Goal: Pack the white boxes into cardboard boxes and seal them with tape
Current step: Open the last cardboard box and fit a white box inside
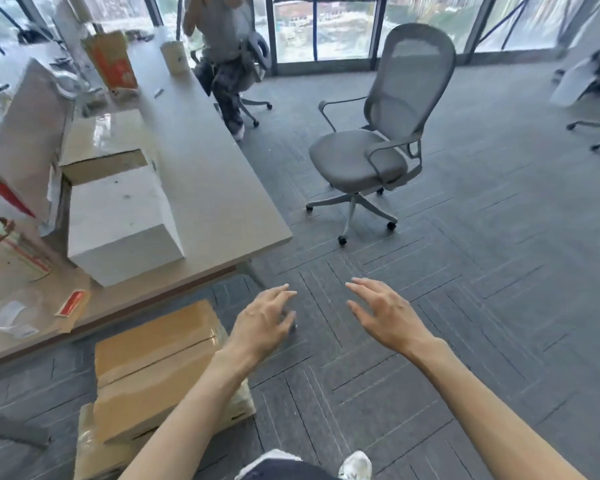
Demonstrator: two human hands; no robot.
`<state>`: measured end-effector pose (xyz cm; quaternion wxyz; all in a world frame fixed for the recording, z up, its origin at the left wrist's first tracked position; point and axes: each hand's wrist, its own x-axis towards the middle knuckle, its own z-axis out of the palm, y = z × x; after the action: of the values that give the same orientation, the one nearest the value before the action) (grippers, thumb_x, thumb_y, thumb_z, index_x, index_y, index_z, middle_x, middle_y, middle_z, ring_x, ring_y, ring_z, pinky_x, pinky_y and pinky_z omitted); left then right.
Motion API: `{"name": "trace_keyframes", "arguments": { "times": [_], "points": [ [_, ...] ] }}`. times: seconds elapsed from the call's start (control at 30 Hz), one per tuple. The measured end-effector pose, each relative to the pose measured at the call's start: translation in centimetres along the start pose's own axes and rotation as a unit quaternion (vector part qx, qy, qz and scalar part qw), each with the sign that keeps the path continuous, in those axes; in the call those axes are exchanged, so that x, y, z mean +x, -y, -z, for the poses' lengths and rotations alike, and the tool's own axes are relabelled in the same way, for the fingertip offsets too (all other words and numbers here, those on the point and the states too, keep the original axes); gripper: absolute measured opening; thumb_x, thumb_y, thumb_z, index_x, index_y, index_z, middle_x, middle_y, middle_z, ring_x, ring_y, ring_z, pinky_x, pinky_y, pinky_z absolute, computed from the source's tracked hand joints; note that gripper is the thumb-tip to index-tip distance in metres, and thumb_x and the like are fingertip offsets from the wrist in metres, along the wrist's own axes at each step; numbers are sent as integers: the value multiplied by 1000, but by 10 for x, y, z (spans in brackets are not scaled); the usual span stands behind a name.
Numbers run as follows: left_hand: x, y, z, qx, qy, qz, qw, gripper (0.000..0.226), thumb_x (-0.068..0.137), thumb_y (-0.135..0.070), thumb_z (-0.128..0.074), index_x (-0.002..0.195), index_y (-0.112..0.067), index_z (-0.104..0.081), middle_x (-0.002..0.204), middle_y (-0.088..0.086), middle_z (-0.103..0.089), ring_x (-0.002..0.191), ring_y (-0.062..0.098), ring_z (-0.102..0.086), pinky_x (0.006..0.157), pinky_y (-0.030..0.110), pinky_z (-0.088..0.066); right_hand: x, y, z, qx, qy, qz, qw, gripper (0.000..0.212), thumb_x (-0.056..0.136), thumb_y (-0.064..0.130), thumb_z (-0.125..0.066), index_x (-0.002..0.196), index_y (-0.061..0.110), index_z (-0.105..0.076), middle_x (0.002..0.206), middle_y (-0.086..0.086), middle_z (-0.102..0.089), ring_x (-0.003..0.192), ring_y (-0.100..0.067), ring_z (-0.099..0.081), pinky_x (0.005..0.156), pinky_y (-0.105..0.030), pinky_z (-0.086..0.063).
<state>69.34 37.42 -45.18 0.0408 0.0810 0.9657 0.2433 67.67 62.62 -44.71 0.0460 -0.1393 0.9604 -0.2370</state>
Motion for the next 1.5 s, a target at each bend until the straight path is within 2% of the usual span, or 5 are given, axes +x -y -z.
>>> {"name": "trace_keyframes", "arguments": {
  "times": [0.4,0.63,0.87,1.13,1.5],
  "points": [
    [242,-40,-11,3,-11,-15,1000,46,96,-32,-53,140,-22,-47,147,-3,-46,136,15,-39,113,32,-31,174,-88,70,-3,6,22,1000,44,97,37,-55,139,23,-53,144,5,-52,135,-13,-43,109,-33,-37],
    [402,16,-7,-23,24,90,995,52,99,-35,-46,148,-23,-34,152,-3,-37,140,16,-31,113,37,-31,378,-124,83,-36,46,55,997,45,97,32,-56,140,20,-52,145,1,-51,136,-16,-43,112,-37,-37],
    [486,67,28,-43,-81,214,972,40,99,-29,-47,138,-26,-49,142,-9,-49,127,15,-48,96,30,-43,549,-120,84,-60,95,172,979,55,97,34,-56,149,22,-41,157,0,-35,148,-16,-23,121,-32,-20],
    [542,134,84,-16,-160,415,895,42,99,-32,-43,141,-29,-44,147,-13,-44,123,19,-53,92,30,-44,735,-46,38,22,177,318,931,51,99,30,-56,147,22,-43,157,0,-34,148,-16,-23,117,-30,-21],
    [600,182,145,-84,-330,603,721,43,98,-26,-51,140,-19,-48,143,1,-49,130,19,-47,100,22,-34,911,91,1,51,304,476,824,53,98,41,-54,147,28,-43,155,6,-37,143,-16,-33,115,-36,-30]
  ]
}}
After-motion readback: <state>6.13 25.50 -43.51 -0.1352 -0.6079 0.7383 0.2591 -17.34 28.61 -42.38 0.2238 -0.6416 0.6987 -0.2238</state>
